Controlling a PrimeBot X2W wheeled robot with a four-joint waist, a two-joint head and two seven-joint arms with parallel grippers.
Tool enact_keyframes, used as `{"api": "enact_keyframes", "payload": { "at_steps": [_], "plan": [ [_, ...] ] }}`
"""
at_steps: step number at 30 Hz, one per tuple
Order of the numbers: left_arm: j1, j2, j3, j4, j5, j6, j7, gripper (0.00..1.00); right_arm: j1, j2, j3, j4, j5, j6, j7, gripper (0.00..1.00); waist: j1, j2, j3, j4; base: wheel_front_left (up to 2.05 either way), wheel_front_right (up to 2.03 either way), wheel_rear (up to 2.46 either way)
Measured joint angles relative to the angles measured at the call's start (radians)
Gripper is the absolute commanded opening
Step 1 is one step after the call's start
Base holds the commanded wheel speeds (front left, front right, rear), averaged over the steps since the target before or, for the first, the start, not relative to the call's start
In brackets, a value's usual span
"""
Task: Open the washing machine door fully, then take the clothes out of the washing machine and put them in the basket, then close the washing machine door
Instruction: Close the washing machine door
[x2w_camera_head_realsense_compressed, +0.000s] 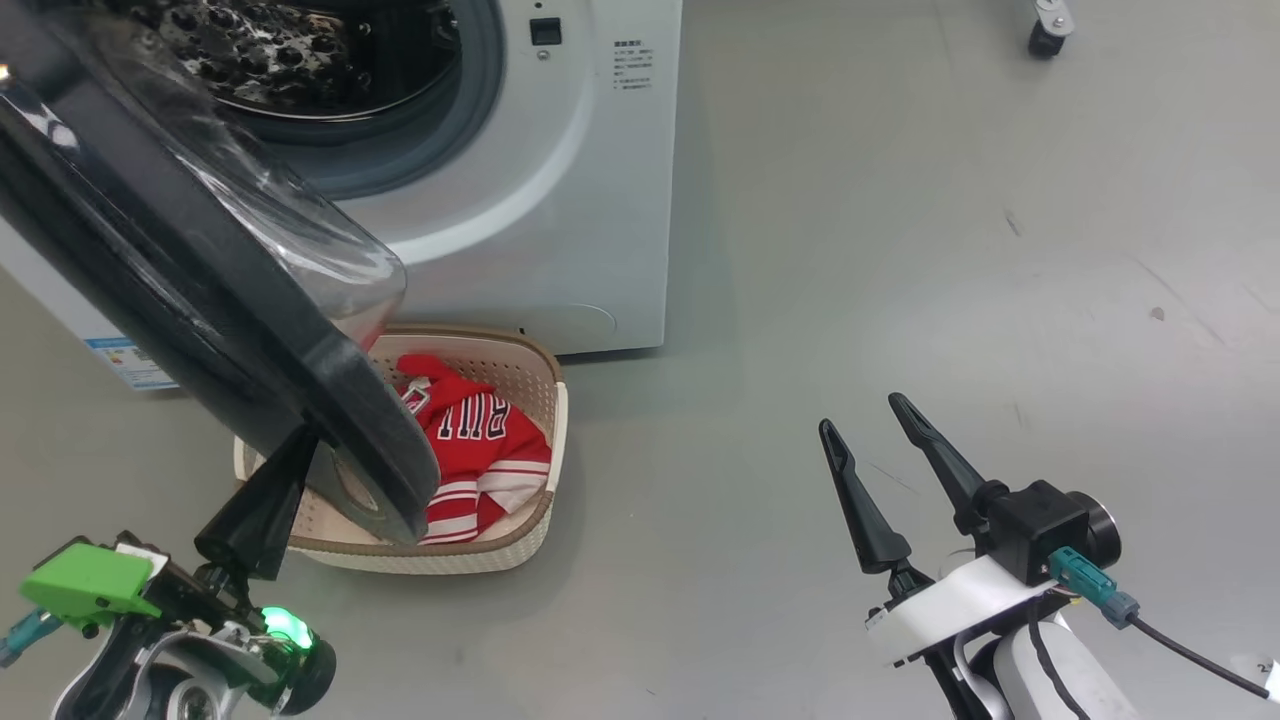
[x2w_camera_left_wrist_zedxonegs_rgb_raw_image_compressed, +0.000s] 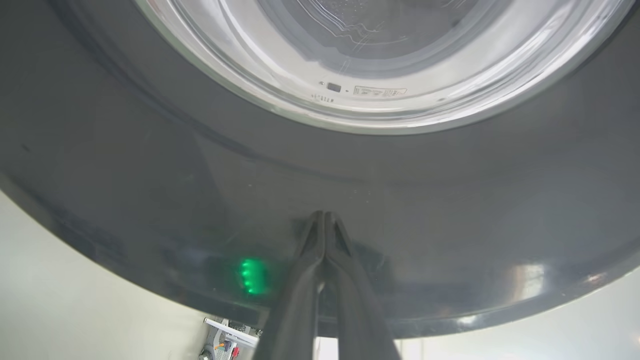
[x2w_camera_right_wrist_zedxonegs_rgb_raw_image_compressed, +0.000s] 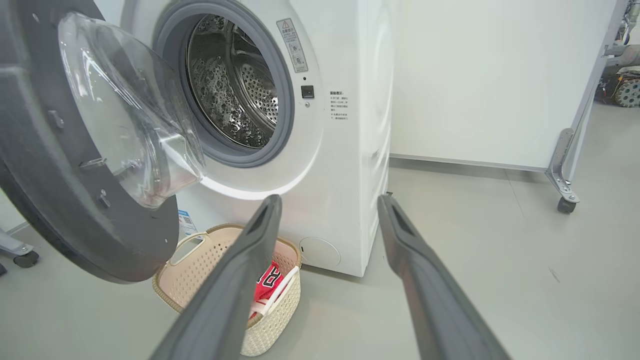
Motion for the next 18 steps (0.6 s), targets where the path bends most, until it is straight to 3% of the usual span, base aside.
{"api": "enact_keyframes", "payload": {
  "at_steps": [18],
  "plan": [
    [-0.136, -0.002, 0.031, 0.068, -0.009, 0.0, -0.175, 0.0, -0.024, 0.002, -0.017, -0.006, 0.008, 0.0, 0.0, 1.0, 0.0, 0.0, 0.051, -0.195, 0.0, 0.0, 0.0]
  ]
}}
